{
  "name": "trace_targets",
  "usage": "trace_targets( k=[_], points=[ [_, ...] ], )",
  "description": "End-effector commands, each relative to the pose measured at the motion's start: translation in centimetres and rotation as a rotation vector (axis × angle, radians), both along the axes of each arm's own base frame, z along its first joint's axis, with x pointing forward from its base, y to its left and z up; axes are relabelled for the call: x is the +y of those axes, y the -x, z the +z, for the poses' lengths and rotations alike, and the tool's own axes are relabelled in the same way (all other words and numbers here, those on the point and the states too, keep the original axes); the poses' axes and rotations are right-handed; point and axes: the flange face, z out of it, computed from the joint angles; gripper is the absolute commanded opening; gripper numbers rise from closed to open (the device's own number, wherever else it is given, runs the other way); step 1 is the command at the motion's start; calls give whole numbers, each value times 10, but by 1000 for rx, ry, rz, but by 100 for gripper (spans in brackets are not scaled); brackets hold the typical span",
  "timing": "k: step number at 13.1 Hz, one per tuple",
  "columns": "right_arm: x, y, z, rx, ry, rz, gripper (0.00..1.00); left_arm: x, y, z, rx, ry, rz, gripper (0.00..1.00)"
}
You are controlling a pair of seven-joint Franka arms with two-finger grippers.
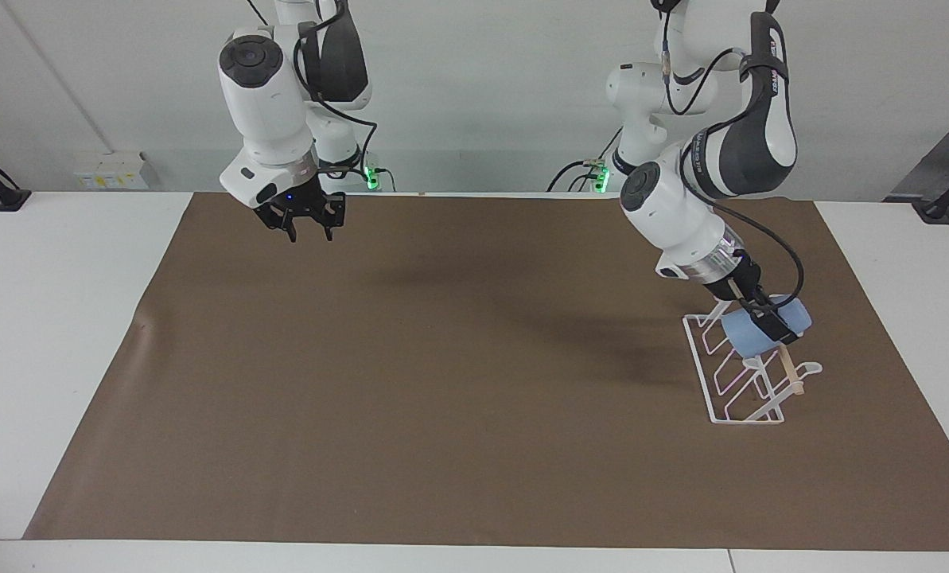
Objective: Hang cup on cup holder
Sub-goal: 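Hang the cup on the rack hook with the left gripper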
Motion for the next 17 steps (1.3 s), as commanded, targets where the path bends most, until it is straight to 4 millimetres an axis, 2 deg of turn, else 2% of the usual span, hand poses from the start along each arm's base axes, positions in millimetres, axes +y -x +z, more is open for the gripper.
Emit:
trace_targets(
  k=[1, 3, 5, 7, 10, 12, 13, 15, 17],
  points=[
    [-4, 2, 5, -3, -17, 2, 69, -1, -15, -11, -17, -14, 6, 0],
    [-4, 2, 5, -3, -17, 2, 69, -1, -21, -21, -7, -20, 5, 0],
    [-4, 2, 5, -3, -17, 2, 69, -1, -21, -21, -9, -21, 0, 0],
    [-1, 3, 6, -3, -16, 8, 68, 0, -22, -19, -10, -26, 8, 0],
    [8, 7, 11, -15, -14, 27, 68, 1, -28, -2, -39, -53, 15, 0],
    [11, 6, 18, -30, -18, 38, 69, 2, -28, -2, -44, -54, 15, 0],
    [12, 5, 22, -36, -29, 61, 71, 1, -29, -3, -48, -52, 9, 0],
    [16, 2, 32, -53, -88, 119, 80, 12, -32, -4, -73, -72, 15, 0],
    [18, -1, 41, -78, -114, 142, 100, 12, -34, -14, -70, -74, 17, 0]
  ],
)
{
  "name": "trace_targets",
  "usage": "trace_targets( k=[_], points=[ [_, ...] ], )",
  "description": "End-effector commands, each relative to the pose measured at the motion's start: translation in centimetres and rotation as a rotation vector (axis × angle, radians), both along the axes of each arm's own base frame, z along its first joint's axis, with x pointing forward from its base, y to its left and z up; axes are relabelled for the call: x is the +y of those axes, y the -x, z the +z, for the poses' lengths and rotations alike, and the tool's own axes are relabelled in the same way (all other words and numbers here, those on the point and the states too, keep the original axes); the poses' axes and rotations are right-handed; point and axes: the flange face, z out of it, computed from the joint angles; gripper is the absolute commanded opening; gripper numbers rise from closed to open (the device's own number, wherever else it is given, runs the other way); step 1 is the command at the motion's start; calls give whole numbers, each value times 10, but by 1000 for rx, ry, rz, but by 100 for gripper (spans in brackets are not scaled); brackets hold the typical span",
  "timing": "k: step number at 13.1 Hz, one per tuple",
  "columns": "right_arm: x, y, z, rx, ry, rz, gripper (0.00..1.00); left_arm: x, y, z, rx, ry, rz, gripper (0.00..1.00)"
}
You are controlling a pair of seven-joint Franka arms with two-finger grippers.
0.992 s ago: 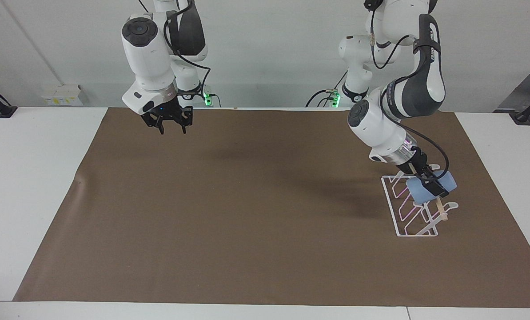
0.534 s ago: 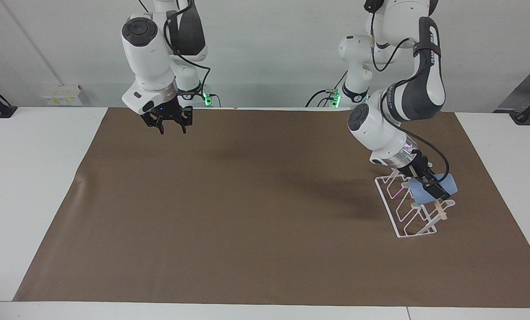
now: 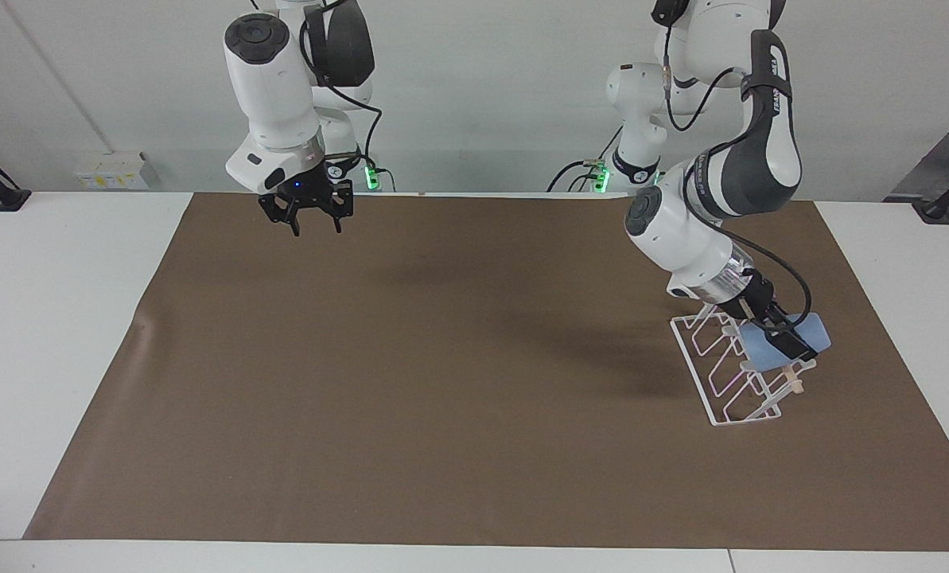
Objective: Hang cup on cup holder
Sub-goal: 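Hang the cup on the rack hook with the left gripper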
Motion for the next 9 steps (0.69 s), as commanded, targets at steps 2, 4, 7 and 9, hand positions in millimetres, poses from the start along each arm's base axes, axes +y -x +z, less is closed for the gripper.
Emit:
trace_targets(
  k=[2, 4, 7, 9],
  points=[
    [0, -4, 15, -32, -42, 35, 100, 3, -9, -7, -25, -5, -4, 0],
    [1, -4, 17, -37, -42, 33, 100, 3, -7, -11, -18, -6, -3, 0],
    [1, -3, 18, -36, -43, 33, 100, 2, -7, -11, -18, -6, -4, 0],
    [2, -3, 17, -35, -41, 38, 100, 3, -8, -11, -21, -1, 0, 99]
  ],
)
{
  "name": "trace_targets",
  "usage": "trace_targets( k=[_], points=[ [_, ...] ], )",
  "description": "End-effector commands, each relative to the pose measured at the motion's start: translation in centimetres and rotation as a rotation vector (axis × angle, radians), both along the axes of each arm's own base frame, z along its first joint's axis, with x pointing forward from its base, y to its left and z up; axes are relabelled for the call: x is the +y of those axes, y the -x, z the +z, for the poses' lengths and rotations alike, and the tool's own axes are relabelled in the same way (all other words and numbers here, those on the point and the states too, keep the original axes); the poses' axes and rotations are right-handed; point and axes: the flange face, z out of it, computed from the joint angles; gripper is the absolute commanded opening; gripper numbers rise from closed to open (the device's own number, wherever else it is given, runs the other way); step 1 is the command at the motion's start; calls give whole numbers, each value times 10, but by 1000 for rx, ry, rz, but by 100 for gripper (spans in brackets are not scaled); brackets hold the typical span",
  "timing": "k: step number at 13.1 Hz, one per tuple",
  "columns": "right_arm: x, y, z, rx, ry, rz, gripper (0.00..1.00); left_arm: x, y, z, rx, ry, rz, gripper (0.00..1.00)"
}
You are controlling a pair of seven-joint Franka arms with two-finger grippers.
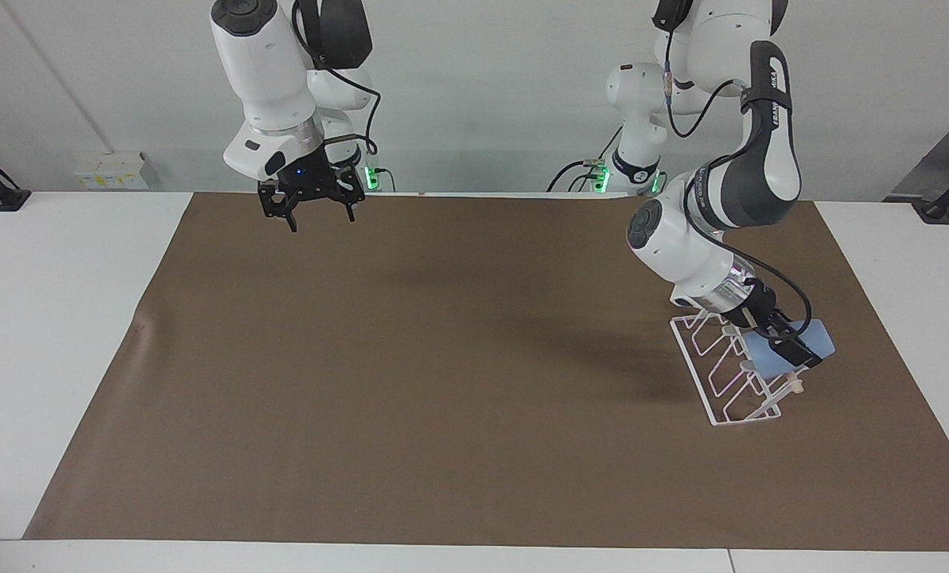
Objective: Hang cup on cup holder
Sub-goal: 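Hang the cup on the rack hook with the left gripper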
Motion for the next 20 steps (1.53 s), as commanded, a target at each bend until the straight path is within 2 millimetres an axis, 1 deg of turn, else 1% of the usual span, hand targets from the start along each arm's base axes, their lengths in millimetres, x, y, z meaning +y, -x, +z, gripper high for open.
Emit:
trace_targets(
  k=[1, 4, 6, 9, 12, 13, 14, 15, 17, 20],
  points=[
    [2, 1, 5, -10, -23, 24, 100, 0, -5, 1, -32, 2, -2, 100],
    [4, 2, 5, -9, -24, 28, 100, 0, -4, 1, -32, 2, -2, 100],
    [12, 3, 5, -11, -24, 42, 100, 0, -5, 3, -34, 5, -1, 100],
    [13, 4, 5, -11, -24, 45, 100, 2, -3, 14, -40, 41, 26, 100],
    [13, 4, 5, -9, -23, 45, 100, -7, 13, 46, -51, 80, 75, 100],
    [13, 4, 5, -10, -24, 45, 100, -12, 22, 57, -49, 149, 111, 100],
    [13, 3, 5, -9, -24, 45, 100, -14, 29, 64, -37, 210, 147, 100],
    [13, 4, 5, -11, -22, 45, 100, -13, 35, 72, -31, 249, 193, 100],
    [13, 4, 5, -11, -24, 45, 100, -12, 40, 88, -50, 338, 288, 100],
    [13, 4, 5, -9, -23, 45, 100, -10, 67, 123, -95, 468, 429, 100]
  ],
)
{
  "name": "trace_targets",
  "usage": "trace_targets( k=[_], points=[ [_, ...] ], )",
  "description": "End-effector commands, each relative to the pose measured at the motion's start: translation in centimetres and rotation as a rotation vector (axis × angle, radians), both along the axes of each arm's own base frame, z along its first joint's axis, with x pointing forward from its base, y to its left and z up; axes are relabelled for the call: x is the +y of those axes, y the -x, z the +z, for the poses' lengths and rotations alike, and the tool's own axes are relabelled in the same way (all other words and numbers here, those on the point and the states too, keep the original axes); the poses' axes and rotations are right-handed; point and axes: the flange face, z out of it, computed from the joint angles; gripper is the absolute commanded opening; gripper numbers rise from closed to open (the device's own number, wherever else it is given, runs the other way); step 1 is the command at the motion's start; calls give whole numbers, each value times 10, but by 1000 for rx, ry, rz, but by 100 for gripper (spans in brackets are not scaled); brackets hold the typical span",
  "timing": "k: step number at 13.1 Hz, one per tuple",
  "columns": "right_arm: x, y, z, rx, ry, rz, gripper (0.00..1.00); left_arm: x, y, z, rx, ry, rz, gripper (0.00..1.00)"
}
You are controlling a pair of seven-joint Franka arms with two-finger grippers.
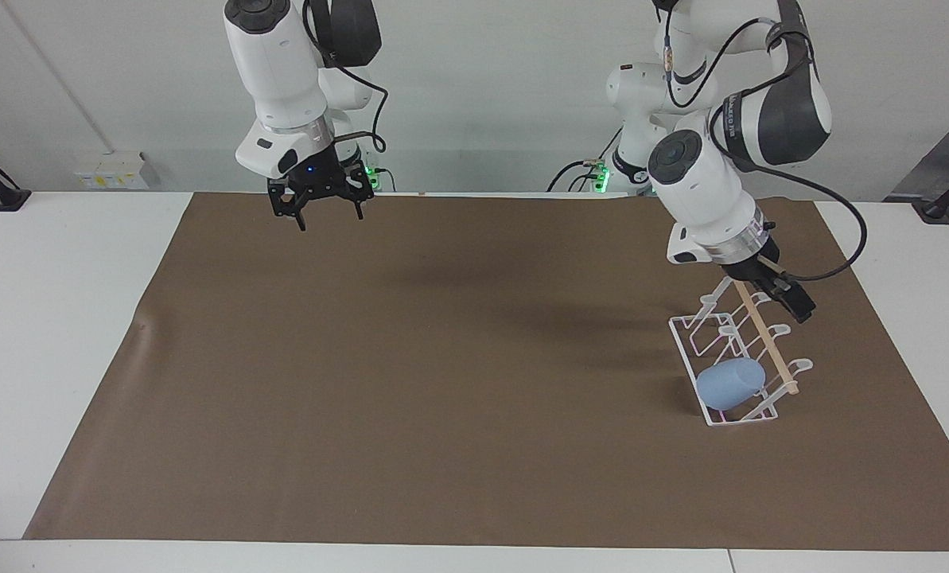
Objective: Hang cup on cup holder
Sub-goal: 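Open the left gripper and withdraw it from the rack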
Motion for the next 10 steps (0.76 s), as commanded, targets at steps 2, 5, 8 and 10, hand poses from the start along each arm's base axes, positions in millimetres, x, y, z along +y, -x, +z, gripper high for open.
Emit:
trace_targets(
  k=[2, 5, 8, 10],
  points=[
    [-1, 1, 4, -8, -24, 18, 100, 7, 38, 43, -45, 219, 235, 100],
    [-1, 1, 4, -8, -24, 18, 100, 13, 55, 60, -85, 327, 431, 100],
    [0, 1, 4, -7, -23, 19, 100, 22, 71, 77, -120, 485, 724, 100],
    [-1, 1, 4, -7, -24, 19, 100, 43, 74, 83, -68, 618, 979, 100]
  ],
)
